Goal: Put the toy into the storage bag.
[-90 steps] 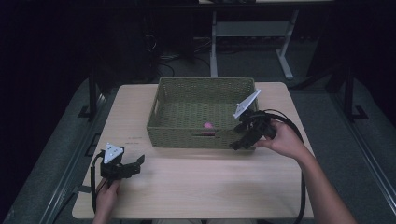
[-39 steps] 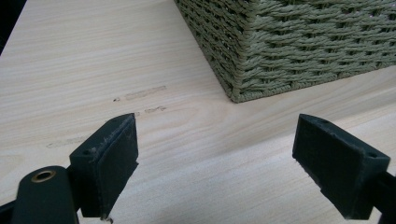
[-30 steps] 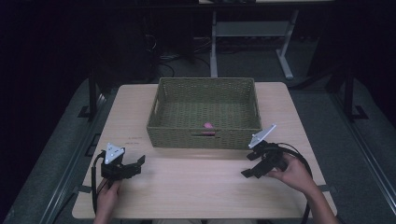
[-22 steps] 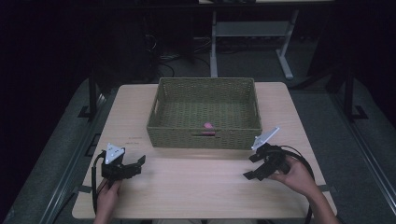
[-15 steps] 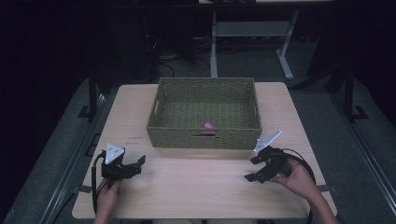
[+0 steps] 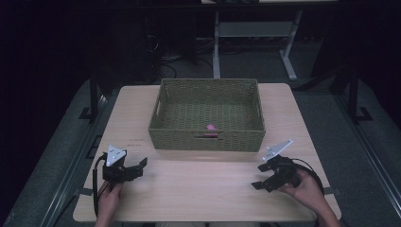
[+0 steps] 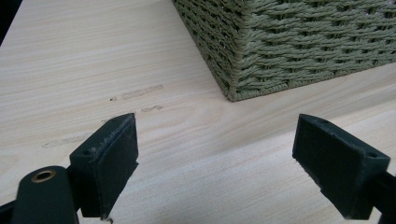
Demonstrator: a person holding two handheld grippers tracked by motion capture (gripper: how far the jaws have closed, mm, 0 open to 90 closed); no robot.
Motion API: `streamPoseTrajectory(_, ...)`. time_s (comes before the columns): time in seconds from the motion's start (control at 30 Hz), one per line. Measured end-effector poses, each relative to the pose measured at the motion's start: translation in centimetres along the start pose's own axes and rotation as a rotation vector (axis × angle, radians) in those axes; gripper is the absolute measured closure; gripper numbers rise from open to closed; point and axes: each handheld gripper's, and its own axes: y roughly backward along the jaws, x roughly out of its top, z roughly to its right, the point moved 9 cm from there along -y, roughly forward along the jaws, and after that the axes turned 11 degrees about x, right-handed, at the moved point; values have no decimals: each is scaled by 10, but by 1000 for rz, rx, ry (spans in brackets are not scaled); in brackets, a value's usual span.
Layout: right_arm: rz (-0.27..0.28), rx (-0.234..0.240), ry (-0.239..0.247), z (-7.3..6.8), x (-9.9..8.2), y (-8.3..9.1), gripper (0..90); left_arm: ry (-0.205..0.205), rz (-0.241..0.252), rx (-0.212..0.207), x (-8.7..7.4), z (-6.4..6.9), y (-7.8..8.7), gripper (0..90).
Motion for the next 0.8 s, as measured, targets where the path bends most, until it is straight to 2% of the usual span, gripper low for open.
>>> streamPoseTrajectory(0.27, 29, -10, -17, -3, -9, -1, 239, -8, -1, -5, 0, 2, 0, 139)
streamPoseTrajectory(0.57, 42, -32, -16, -7, -20, -1, 239, -4, 1, -13, 1, 5, 0, 139)
streamPoseTrajectory(0.73, 62, -58, -28, -5, -25, 0, 232, -11, 1, -18, 1, 7, 0, 139)
streamPoseTrajectory(0.8, 90, -78, -28, -5, -24, 2, 233, -11, 0, -17, 1, 6, -1, 138)
